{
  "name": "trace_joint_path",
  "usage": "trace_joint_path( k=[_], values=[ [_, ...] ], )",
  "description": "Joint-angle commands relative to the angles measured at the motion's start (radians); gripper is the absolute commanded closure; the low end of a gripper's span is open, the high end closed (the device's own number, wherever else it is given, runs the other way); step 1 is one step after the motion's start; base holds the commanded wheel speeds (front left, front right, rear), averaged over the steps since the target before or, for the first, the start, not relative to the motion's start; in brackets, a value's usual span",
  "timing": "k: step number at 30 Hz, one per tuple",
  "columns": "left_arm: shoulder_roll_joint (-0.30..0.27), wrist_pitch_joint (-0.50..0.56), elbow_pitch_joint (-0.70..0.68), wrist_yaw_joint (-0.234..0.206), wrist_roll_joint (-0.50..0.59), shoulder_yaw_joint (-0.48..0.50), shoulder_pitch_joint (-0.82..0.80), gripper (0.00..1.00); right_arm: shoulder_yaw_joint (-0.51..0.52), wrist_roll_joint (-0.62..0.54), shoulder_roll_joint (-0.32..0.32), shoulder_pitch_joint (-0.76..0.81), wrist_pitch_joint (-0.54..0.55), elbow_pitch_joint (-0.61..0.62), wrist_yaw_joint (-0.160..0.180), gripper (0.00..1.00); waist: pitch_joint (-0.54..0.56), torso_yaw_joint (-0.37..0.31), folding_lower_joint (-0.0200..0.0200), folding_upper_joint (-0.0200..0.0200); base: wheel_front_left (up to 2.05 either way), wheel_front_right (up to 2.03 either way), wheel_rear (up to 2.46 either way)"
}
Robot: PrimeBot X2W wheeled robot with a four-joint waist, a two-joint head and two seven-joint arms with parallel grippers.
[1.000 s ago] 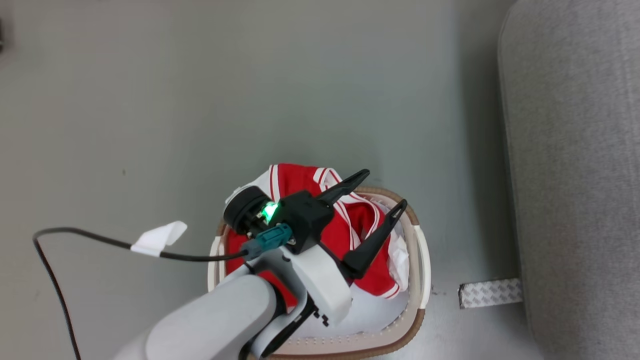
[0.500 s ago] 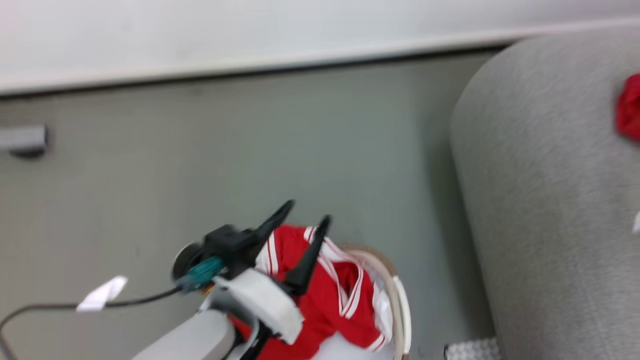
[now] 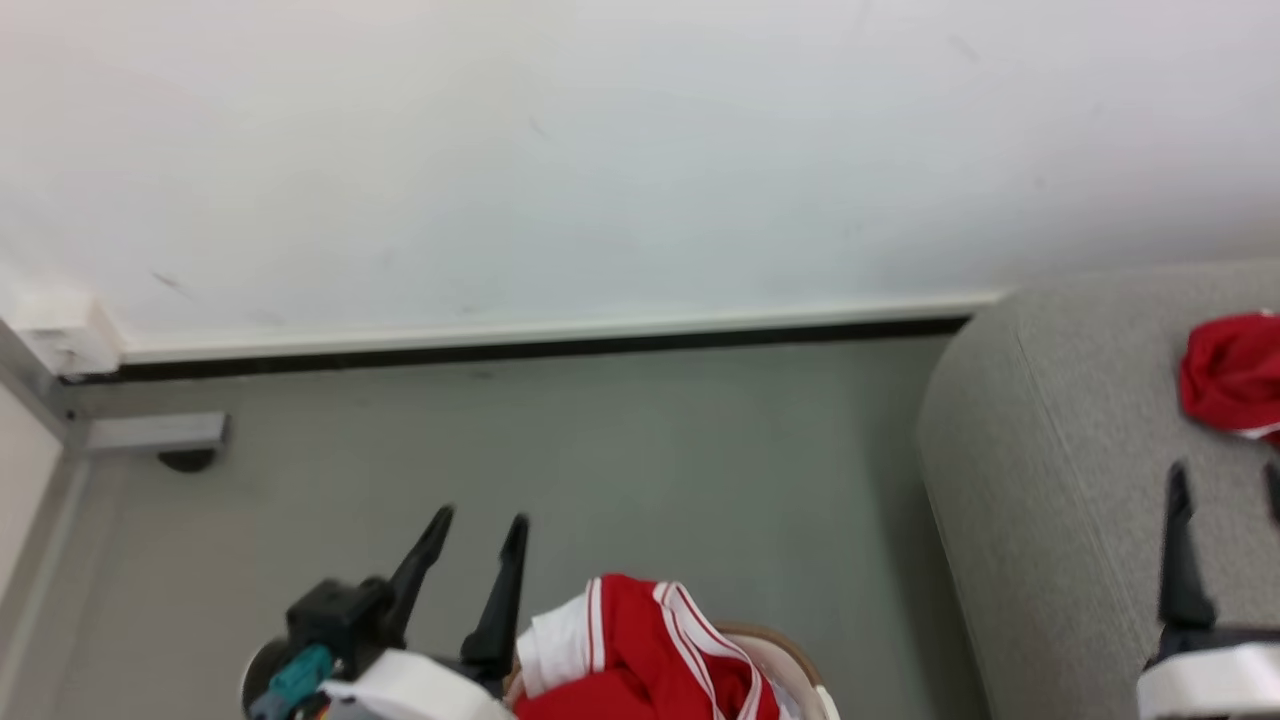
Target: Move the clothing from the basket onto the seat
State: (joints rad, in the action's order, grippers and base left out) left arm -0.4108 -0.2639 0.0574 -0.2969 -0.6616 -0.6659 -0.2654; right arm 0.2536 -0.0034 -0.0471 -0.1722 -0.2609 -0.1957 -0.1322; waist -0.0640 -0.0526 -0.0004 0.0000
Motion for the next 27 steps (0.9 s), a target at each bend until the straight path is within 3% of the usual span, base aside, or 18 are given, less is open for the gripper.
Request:
trace_joint_path(
  k=[1, 7, 15, 27],
  values=[
    [0.011, 0.0, -0.002, 0.005, 0.031, 0.038, 0.055, 0.0, -0.024, 0.0, -0.003, 0.052, -0.001, 0.015, 0.003, 0.0, 0.066, 0.052, 0.0004, 0.0, 0.0, 0.0, 0.0],
    [0.073, 0.0, -0.005, 0.05, 0.138, 0.185, 0.191, 0.0, -0.112, 0.049, -0.003, 0.162, -0.002, 0.027, 0.003, 0.0, 0.1, 0.081, 0.0004, 0.0, 0.0, 0.0, 0.0],
    [0.161, -0.001, 0.009, 0.145, 0.251, 0.351, 0.311, 0.0, -0.181, 0.105, -0.004, 0.242, -0.003, 0.014, 0.003, 0.0, 0.128, 0.096, 0.0004, 0.0, 0.0, 0.0, 0.0],
    [0.26, -0.001, 0.059, 0.28, 0.364, 0.491, 0.349, 0.0, -0.199, 0.117, -0.004, 0.238, -0.003, -0.022, 0.003, 0.0, 0.136, 0.109, 0.0004, 0.0, 0.0, 0.0, 0.0]
  ],
)
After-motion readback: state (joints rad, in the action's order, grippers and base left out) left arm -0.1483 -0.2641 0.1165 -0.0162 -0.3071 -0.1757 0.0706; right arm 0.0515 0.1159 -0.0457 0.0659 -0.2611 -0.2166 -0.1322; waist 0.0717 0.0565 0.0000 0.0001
